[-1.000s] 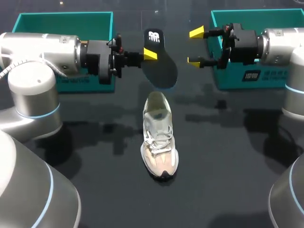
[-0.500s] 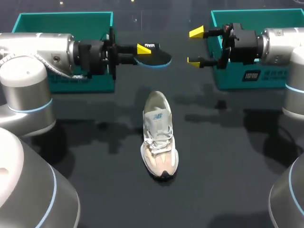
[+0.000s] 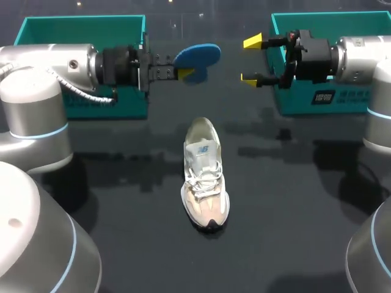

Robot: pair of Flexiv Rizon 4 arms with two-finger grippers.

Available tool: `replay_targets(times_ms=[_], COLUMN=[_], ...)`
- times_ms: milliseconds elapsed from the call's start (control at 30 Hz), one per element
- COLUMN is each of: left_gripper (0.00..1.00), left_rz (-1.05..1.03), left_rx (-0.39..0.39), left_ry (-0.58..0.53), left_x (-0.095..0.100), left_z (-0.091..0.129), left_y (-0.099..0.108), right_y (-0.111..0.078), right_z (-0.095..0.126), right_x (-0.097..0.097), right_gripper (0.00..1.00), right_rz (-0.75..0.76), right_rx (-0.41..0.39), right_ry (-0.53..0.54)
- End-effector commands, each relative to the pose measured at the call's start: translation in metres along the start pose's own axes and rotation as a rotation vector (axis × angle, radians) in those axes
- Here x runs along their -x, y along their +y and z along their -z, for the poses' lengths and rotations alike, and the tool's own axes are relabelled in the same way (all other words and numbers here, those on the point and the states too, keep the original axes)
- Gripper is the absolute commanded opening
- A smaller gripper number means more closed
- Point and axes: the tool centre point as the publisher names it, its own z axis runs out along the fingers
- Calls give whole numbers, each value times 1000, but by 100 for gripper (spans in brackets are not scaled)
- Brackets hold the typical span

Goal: Take the shoe out of the shoebox, open the shoe tongue, remove and reinsert the insole, then place the shoe into the shoebox

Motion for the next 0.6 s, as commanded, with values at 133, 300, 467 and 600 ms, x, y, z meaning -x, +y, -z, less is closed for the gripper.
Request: replay_targets(times_ms=[133,300,467,600], left_gripper=[0,0,0,0], left_rz=[475,475,798,1130], left_rx=[127,127,110,123], left_ry=[-32,-32,-43,-31], left_x=[-5,-5,2,10], left_z=[1,1,4,3], left_y=[-14,-14,-8,-4], right_y=[0,0,0,0], right_z=[-1,-1,-1,-1], right_x=[0,0,0,0], right_gripper=[100,100,100,100], right_rz=[-1,-1,-1,-1], right_rx=[0,0,0,0], right_ry=[-3,-3,-3,-3])
